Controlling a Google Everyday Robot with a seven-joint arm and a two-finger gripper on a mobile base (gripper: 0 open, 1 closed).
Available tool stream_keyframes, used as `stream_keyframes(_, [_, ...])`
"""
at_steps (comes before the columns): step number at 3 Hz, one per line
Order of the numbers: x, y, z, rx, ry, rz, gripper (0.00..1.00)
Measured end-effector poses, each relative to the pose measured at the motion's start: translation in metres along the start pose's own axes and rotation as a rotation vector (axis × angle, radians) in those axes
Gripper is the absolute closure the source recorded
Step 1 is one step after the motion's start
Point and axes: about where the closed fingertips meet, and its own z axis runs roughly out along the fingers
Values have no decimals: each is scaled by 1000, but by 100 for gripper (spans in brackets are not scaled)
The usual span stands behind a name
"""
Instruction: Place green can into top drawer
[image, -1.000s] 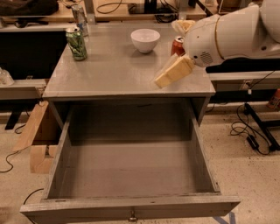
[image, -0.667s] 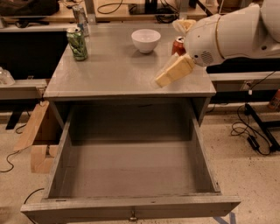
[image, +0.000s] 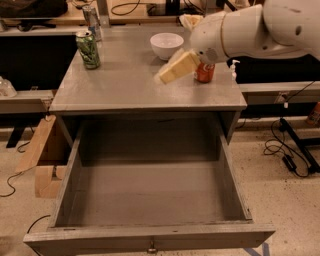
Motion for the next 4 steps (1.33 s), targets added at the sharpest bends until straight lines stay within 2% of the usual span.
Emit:
stream_keyframes(2, [-13,-54,117,29,-136,72,0])
stream_keyframes(3, [-26,-71,182,69,-186,125,0])
stream_keyframes(4, [-32,-70,221,91,-225,159,0])
